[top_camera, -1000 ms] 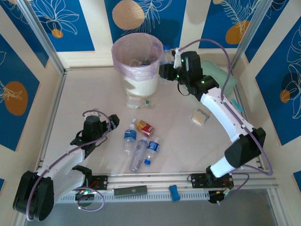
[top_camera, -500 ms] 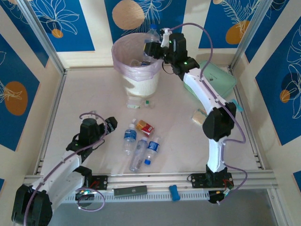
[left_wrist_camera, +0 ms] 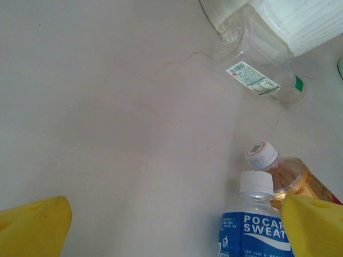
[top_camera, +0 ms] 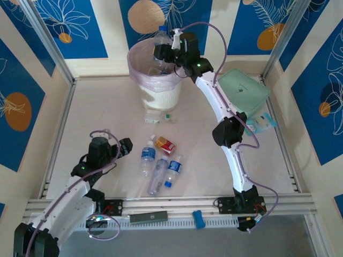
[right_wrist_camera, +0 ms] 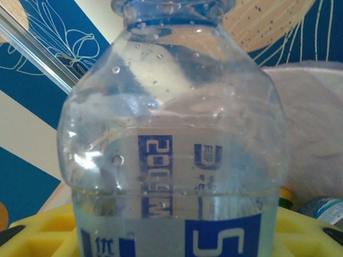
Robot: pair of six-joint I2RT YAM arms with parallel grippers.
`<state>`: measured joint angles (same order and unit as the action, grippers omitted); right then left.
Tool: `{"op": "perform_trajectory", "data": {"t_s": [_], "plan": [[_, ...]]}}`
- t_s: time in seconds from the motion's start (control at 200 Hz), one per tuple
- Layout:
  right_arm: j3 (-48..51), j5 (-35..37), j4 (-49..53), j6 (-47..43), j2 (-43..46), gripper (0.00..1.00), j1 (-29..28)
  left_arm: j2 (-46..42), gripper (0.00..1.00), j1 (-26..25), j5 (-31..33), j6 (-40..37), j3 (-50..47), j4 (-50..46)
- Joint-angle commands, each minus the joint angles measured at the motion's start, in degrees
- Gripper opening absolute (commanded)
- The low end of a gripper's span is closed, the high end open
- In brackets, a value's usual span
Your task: Put the plastic bottles in the bin
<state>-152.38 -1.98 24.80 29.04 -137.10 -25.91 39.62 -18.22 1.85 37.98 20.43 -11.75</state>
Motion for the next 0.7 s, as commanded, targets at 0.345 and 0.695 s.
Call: {"op": "perform_trajectory", "data": {"t_s": [0.345, 0.695], "plan": [[-1.99, -1.25, 0.2, 0.77, 0.73, 0.8, 0.25, -1.29, 1.0, 0.69, -0.87, -0.54, 2.25, -2.38], [-0.71, -0.84, 5.78, -2.15, 7.04, 0.81, 0.16, -1.21, 1.0, 0.73, -2.72, -0.36, 1.99, -0.82]]}}
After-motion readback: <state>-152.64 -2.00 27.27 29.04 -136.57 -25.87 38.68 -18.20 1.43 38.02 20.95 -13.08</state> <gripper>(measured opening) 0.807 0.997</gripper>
